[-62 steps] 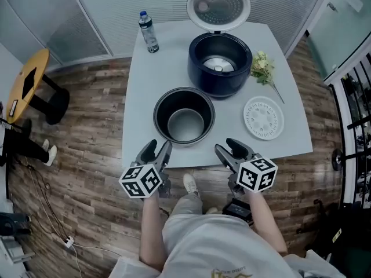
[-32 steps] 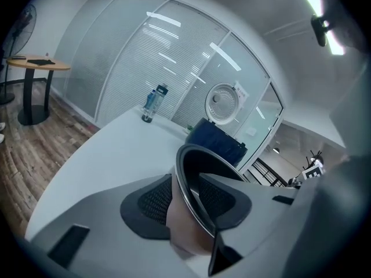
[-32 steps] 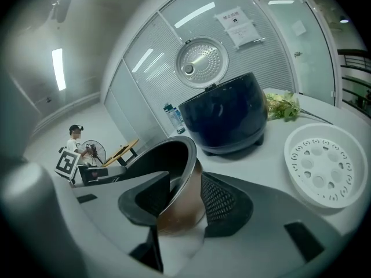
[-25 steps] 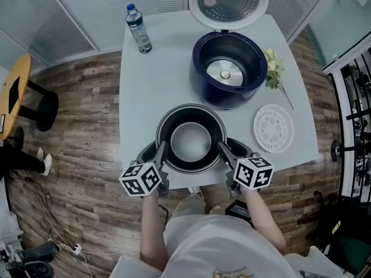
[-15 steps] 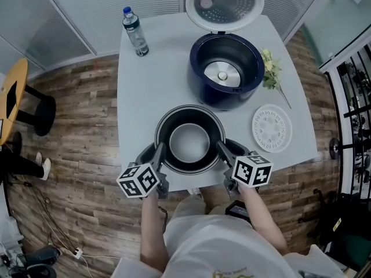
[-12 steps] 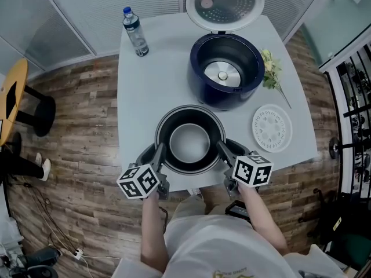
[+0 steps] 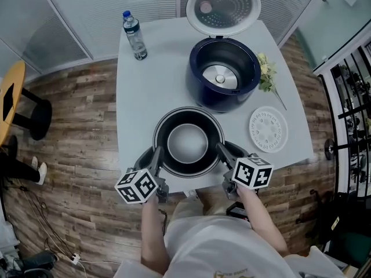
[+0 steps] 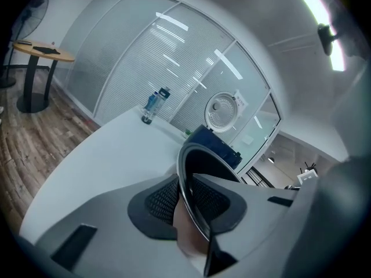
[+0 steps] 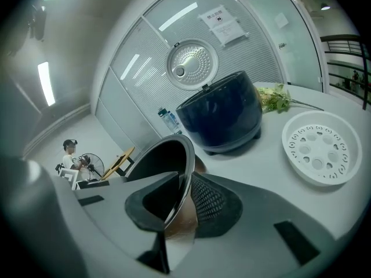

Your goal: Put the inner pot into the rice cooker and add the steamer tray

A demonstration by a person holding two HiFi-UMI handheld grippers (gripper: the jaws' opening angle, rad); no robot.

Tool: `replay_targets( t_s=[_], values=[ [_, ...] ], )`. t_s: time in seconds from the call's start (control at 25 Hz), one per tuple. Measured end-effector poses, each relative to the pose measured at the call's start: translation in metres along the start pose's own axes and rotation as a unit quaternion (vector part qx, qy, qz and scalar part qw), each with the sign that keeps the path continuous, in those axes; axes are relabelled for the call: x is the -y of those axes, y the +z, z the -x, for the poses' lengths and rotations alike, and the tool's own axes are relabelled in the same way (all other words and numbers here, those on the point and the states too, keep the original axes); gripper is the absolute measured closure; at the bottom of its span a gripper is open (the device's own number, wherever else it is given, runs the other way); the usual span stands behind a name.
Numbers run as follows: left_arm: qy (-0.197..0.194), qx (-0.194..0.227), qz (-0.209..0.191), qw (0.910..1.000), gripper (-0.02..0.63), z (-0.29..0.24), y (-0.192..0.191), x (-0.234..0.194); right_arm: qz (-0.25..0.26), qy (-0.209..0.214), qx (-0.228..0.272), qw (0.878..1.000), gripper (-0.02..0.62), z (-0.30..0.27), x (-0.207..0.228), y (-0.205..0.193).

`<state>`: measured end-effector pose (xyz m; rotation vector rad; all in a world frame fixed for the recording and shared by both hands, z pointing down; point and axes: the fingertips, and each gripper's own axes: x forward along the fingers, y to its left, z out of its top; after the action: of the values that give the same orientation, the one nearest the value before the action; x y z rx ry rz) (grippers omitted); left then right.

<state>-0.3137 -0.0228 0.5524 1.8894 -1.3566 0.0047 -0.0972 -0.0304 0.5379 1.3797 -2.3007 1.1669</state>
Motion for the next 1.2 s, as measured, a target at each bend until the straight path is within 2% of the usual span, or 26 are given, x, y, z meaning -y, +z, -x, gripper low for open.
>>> replay_targets(
  t_s=[0.4, 0.76, 1.2],
  values=[
    [-0.018, 0.042, -0.016, 0.9988, 0.531, 0.021, 0.036, 0.024, 0.009, 0.031, 0.050, 0.998, 0.523, 0.020, -0.027, 0.036],
    [-0.020, 0.066, -0.022, 0.9974, 0.531, 0.039, 0.057, 0.040, 0.023, 0.056, 0.071, 0.996, 0.523, 0.038, -0.048, 0.055],
    [-0.036, 0.096, -0.044, 0.9937, 0.532, 0.045, 0.085, 0.074, 0.023, 0.076, 0.110, 0.991, 0.525, 0.062, -0.054, 0.085]
  ],
)
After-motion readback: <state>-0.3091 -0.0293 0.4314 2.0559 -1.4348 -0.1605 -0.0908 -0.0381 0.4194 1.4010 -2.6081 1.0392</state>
